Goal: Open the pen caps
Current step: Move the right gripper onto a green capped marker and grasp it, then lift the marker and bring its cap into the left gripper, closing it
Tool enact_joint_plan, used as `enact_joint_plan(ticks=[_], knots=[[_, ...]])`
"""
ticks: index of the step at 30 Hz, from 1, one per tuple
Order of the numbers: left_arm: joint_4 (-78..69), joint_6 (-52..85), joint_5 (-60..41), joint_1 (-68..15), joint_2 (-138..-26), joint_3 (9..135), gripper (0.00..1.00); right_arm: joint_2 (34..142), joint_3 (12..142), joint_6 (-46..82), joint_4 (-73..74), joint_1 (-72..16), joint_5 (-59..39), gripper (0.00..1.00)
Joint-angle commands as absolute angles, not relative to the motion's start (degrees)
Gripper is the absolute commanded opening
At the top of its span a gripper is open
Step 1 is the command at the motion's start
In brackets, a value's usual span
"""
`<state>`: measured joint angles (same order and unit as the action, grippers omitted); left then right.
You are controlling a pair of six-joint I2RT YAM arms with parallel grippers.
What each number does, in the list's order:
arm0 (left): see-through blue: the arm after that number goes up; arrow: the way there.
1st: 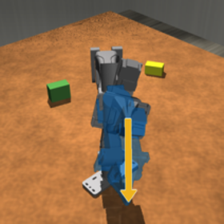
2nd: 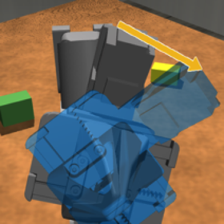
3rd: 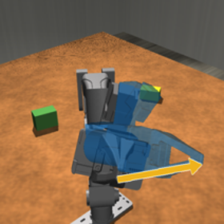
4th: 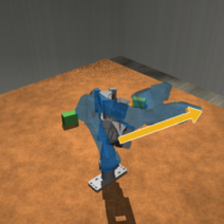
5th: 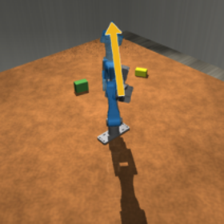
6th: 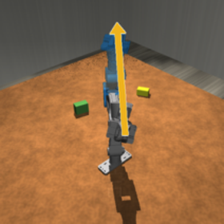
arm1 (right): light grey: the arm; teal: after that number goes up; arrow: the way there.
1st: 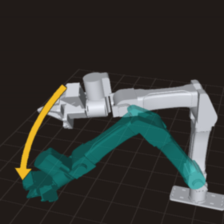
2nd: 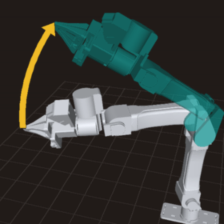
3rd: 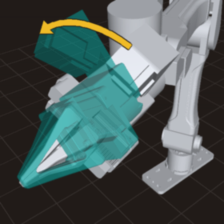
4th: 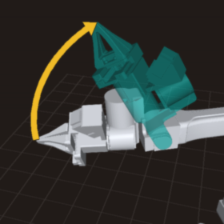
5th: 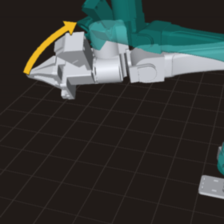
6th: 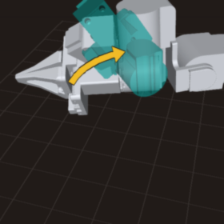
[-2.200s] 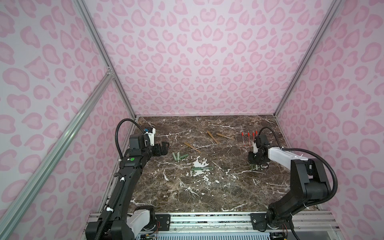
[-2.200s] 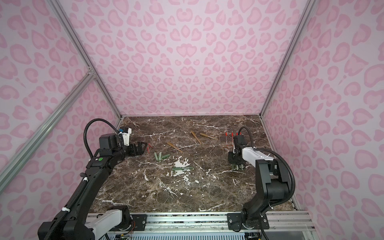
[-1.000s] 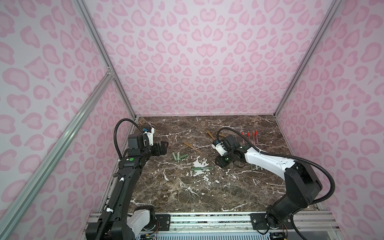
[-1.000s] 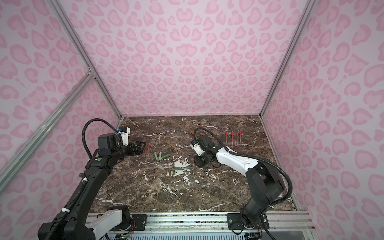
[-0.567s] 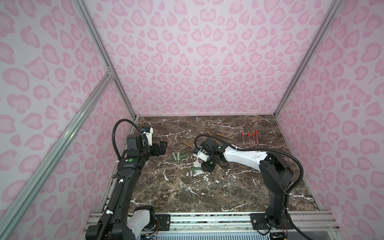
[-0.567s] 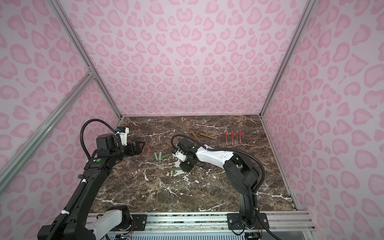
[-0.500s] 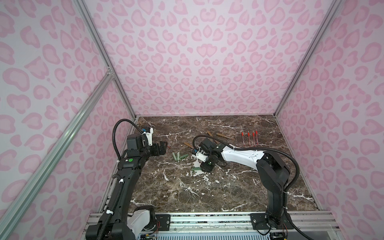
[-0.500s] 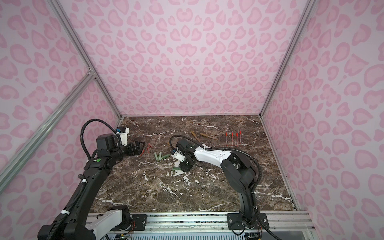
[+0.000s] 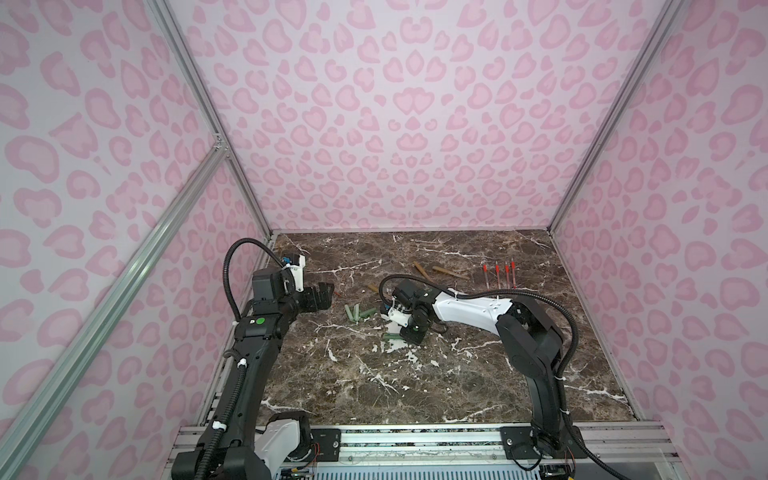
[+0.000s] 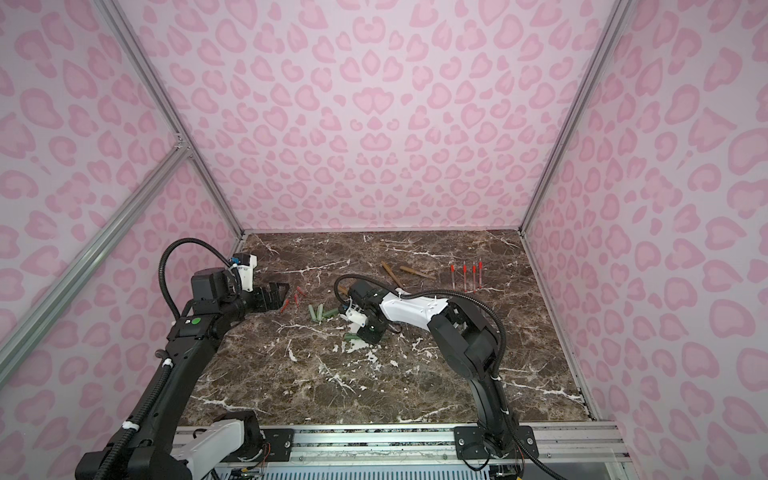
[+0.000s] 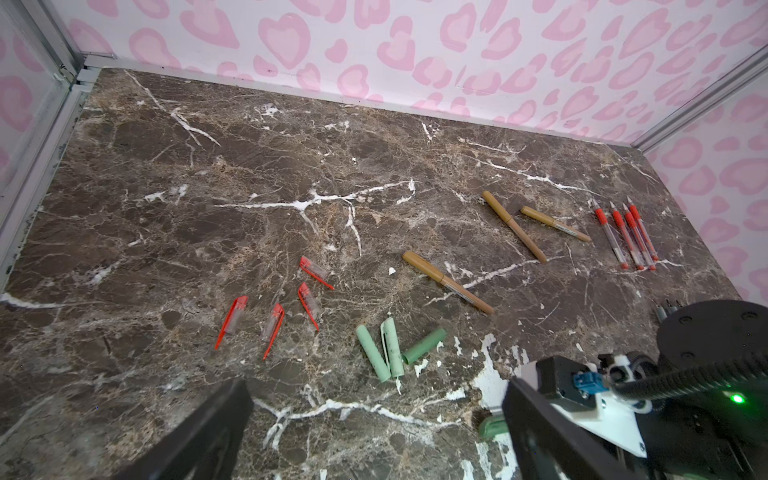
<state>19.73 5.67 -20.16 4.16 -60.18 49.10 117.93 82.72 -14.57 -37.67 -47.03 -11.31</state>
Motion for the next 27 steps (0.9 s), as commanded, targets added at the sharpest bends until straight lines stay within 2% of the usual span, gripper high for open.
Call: enact_joint_plan(ticks=[1,8,18,27], knots=[[18.67,5.99,-20.92,4.41,-59.86,49.53,0.98,117.90,80.59,-14.03,-38.30,-47.45,-11.47,0.17],[18.59,5.65,-23.41,4.40,-60.12,49.47,0.98,113.55,76.65,-10.45,-34.88,-47.46,-12.57,0.05],[15.23,6.89,-41.80,4.40,-60.50,48.02,0.99,99.28,68.17,9.29,-15.59,-48.14,-15.28,0.00],[6.92,15.68,-54.93,3.38,-61.52,45.82,0.94,95.06,65.91,24.97,0.63,-51.60,-18.96,0.00]])
